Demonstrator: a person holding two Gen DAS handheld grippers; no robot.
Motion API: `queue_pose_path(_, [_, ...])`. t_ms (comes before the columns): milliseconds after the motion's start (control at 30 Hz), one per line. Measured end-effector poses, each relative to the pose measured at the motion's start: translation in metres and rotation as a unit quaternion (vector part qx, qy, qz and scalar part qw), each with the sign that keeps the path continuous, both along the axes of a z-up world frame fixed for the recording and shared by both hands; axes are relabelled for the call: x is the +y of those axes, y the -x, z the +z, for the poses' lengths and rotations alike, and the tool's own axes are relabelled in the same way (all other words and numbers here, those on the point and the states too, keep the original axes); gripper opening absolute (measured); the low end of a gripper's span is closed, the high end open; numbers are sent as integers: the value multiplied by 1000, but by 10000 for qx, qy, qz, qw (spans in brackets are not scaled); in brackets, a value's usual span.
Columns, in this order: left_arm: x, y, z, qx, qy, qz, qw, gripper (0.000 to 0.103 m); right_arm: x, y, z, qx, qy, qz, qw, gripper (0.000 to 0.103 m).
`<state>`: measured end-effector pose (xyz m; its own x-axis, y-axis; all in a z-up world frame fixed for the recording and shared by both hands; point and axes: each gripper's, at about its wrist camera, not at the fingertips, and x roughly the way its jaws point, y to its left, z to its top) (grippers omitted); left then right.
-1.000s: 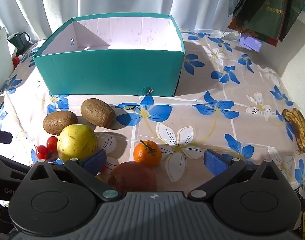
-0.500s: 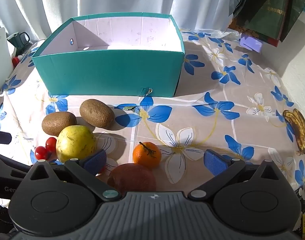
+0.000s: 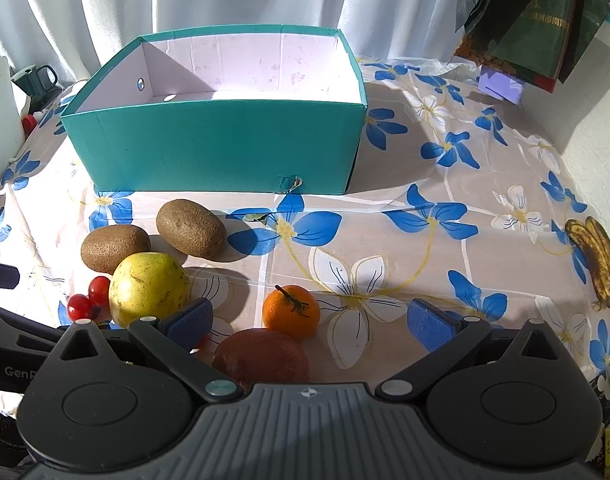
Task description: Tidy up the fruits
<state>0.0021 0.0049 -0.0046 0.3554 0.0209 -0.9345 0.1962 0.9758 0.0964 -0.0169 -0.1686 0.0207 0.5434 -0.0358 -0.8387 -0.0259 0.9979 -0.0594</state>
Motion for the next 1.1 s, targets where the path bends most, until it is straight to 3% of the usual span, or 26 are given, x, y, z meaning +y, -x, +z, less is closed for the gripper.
queue_pose_path(1100, [-4, 1, 4, -12, -78, 16, 10000, 103, -2, 2, 0, -30, 6, 18, 10000, 103])
